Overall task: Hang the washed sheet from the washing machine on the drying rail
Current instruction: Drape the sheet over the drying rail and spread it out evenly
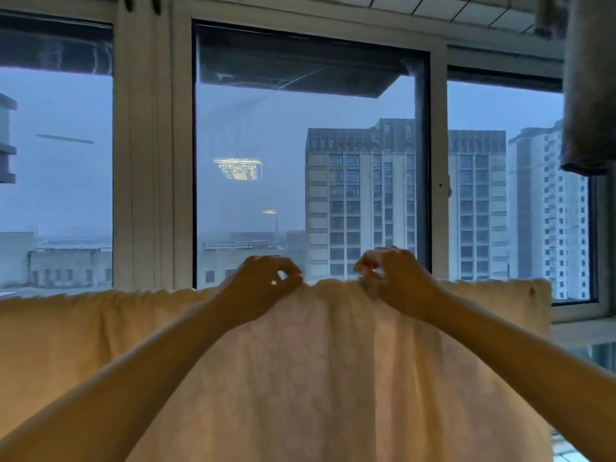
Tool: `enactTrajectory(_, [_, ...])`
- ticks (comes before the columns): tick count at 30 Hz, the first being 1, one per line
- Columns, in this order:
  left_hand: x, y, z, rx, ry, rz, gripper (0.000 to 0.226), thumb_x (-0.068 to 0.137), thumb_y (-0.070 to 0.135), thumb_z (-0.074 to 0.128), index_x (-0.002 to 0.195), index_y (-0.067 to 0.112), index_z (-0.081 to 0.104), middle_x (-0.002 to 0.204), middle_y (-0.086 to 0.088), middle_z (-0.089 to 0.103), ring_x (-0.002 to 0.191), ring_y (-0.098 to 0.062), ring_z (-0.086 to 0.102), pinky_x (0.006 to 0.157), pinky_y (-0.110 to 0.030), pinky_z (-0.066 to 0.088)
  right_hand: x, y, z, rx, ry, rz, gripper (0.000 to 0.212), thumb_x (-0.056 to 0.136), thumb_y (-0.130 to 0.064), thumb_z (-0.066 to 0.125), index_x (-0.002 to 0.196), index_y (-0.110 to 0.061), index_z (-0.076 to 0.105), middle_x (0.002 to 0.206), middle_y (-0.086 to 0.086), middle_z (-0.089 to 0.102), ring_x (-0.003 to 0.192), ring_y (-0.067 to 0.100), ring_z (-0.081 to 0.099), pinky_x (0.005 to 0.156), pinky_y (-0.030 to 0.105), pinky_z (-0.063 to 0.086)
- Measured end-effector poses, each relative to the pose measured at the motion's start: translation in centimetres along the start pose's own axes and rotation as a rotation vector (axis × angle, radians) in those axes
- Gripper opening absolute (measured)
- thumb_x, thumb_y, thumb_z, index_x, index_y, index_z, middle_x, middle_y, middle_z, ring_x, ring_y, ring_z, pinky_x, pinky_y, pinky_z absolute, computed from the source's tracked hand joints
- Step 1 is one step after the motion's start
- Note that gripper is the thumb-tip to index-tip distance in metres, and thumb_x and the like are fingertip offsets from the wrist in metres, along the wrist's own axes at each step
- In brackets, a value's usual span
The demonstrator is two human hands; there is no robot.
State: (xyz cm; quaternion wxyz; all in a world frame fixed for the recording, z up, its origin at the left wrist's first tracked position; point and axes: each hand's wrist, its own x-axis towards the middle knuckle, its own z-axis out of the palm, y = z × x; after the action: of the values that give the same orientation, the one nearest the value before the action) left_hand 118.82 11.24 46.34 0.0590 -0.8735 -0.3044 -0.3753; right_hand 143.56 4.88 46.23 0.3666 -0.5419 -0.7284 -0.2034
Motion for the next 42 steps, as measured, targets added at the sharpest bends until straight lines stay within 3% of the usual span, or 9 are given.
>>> enactTrajectory(5, [-3.7, -3.1, -2.8, 0.047, -0.098, -0.088, 0.02, 0.091, 0.034, 0.054, 0.105, 0.027, 0.067, 0.096, 0.014, 0.066, 0.087, 0.001, 0.062, 0.087, -0.023, 0.051, 0.3, -1.6, 1.4, 0.031, -0.071, -0.12, 0.016, 0.093, -0.029, 0.056, 0.104, -0.02, 0.063, 0.097, -0.007, 0.063, 0.083, 0.003, 0.06, 0.077, 0.019, 0.053])
enactTrajectory(8, [-4.1, -3.3, -3.7, 0.026, -0.016, -0.142, 0.013, 0.09, 0.023, 0.06, 0.095, 0.031, 0.069, 0.086, 0.016, 0.066, 0.082, 0.003, 0.061, 0.083, -0.018, 0.048, 0.6, -1.9, 1.6, 0.051, -0.06, -0.106, 0.007, 0.093, -0.024, 0.057, 0.095, -0.019, 0.062, 0.089, -0.008, 0.062, 0.079, 0.005, 0.061, 0.079, 0.024, 0.054])
enactTrajectory(17, [-0.9, 0.6, -0.3, 0.046, 0.18, -0.196, 0.016, 0.093, 0.028, 0.052, 0.09, 0.032, 0.067, 0.099, 0.006, 0.071, 0.084, -0.013, 0.063, 0.083, -0.034, 0.051, 0.9, -1.0, 1.1, 0.105, -0.059, -0.03, 0.012, 0.096, -0.023, 0.052, 0.099, -0.015, 0.06, 0.087, -0.008, 0.06, 0.076, 0.001, 0.057, 0.064, 0.011, 0.043])
enactTrajectory(21, [0.2, 2.4, 1.2, 0.034, 0.182, -0.147, 0.016, 0.094, 0.029, 0.052, 0.093, 0.03, 0.068, 0.097, 0.009, 0.07, 0.079, -0.006, 0.057, 0.073, -0.026, 0.044, 1.0, -1.1, 1.1, 0.052, -0.137, -0.103, 0.003, 0.091, -0.026, 0.059, 0.092, -0.024, 0.058, 0.089, -0.008, 0.061, 0.079, 0.001, 0.057, 0.07, 0.011, 0.045])
enactTrajectory(24, [0.4, 2.8, 1.6, 0.024, 0.169, -0.101, 0.016, 0.093, 0.029, 0.052, 0.093, 0.03, 0.068, 0.097, 0.009, 0.07, 0.078, -0.005, 0.057, 0.072, -0.025, 0.045, 0.8, -1.2, 1.5, 0.035, -0.075, -0.068, 0.003, 0.094, -0.022, 0.054, 0.093, -0.02, 0.055, 0.086, -0.007, 0.059, 0.08, 0.009, 0.06, 0.075, 0.021, 0.051])
enactTrajectory(29, [0.0, 1.7, 0.4, 0.002, 0.107, -0.031, 0.018, 0.095, 0.027, 0.053, 0.1, 0.024, 0.069, 0.1, 0.007, 0.069, 0.079, 0.001, 0.054, 0.071, -0.006, 0.038, 1.2, -0.1, 1.1, 0.063, 0.101, 0.047, 0.008, 0.097, -0.019, 0.048, 0.091, -0.015, 0.051, 0.08, -0.004, 0.056, 0.071, 0.009, 0.057, 0.069, 0.023, 0.048])
enactTrajectory(36, [-4.2, -3.4, -2.8, 0.204, 0.012, -0.088, 0.025, 0.094, 0.034, 0.05, 0.106, 0.02, 0.067, 0.099, 0.004, 0.068, 0.083, -0.007, 0.062, 0.081, -0.027, 0.053, 1.3, 2.1, -0.6, -0.124, -0.18, 0.113, 0.014, 0.095, -0.013, 0.05, 0.082, -0.015, 0.046, 0.079, 0.005, 0.058, 0.069, 0.015, 0.058, 0.062, 0.023, 0.049])
enactTrajectory(38, [-5.3, -4.9, -3.9, 0.169, -0.014, -0.123, 0.024, 0.092, 0.036, 0.05, 0.101, 0.022, 0.067, 0.091, 0.006, 0.068, 0.079, -0.004, 0.063, 0.08, -0.025, 0.054, 1.4, 2.0, -1.1, -0.164, -0.234, 0.13, 0.013, 0.093, -0.014, 0.052, 0.082, -0.017, 0.048, 0.081, 0.004, 0.059, 0.072, 0.015, 0.059, 0.07, 0.029, 0.053])
enactTrajectory(42, [-6.1, -5.6, -4.6, 0.104, 0.091, -0.151, 0.014, 0.089, 0.023, 0.061, 0.098, 0.019, 0.071, 0.085, 0.006, 0.067, 0.075, 0.004, 0.058, 0.073, -0.007, 0.045, 2.2, -0.8, -0.6, -0.083, -0.21, -0.002, 0.01, 0.093, -0.009, 0.05, 0.098, -0.016, 0.055, 0.092, 0.0, 0.062, 0.076, 0.008, 0.061, 0.072, 0.023, 0.053])
